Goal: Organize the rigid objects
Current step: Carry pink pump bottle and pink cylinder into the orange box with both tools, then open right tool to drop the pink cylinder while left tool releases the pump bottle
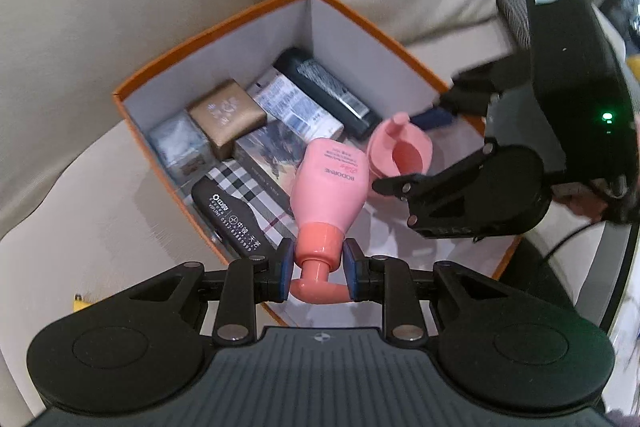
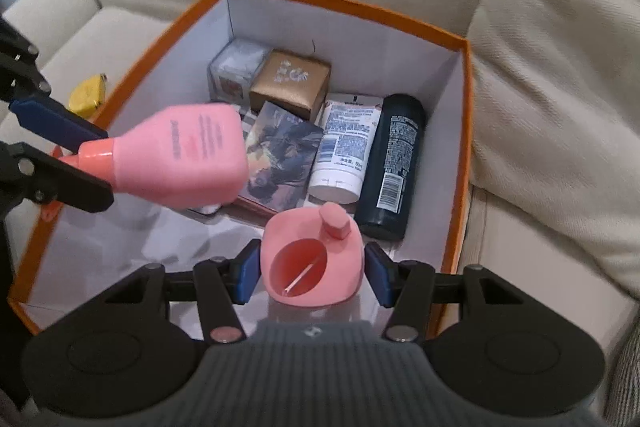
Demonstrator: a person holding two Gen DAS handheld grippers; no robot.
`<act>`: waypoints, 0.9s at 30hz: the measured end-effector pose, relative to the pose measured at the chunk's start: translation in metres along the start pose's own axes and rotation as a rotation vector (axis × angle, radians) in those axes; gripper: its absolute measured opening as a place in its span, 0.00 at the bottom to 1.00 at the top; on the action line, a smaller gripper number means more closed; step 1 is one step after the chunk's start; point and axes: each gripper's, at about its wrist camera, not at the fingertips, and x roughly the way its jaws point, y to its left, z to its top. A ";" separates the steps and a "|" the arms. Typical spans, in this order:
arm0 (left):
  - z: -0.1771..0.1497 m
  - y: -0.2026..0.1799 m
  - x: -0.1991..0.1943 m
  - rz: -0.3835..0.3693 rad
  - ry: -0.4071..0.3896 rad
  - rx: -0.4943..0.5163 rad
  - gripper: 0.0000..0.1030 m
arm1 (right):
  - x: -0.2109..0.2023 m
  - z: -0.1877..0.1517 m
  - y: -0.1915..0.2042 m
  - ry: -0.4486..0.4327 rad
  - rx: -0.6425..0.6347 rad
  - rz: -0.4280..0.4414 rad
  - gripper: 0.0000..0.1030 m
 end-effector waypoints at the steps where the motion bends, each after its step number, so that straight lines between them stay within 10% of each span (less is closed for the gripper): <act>1: 0.002 -0.001 0.003 0.000 0.016 0.015 0.28 | 0.002 0.001 0.000 0.003 -0.029 0.003 0.55; 13: 0.013 -0.026 0.032 0.008 0.242 0.267 0.28 | 0.007 0.004 0.003 0.036 -0.249 0.027 0.56; 27: 0.036 -0.044 0.072 0.061 0.457 0.380 0.28 | -0.031 -0.012 -0.020 -0.074 -0.097 0.064 0.66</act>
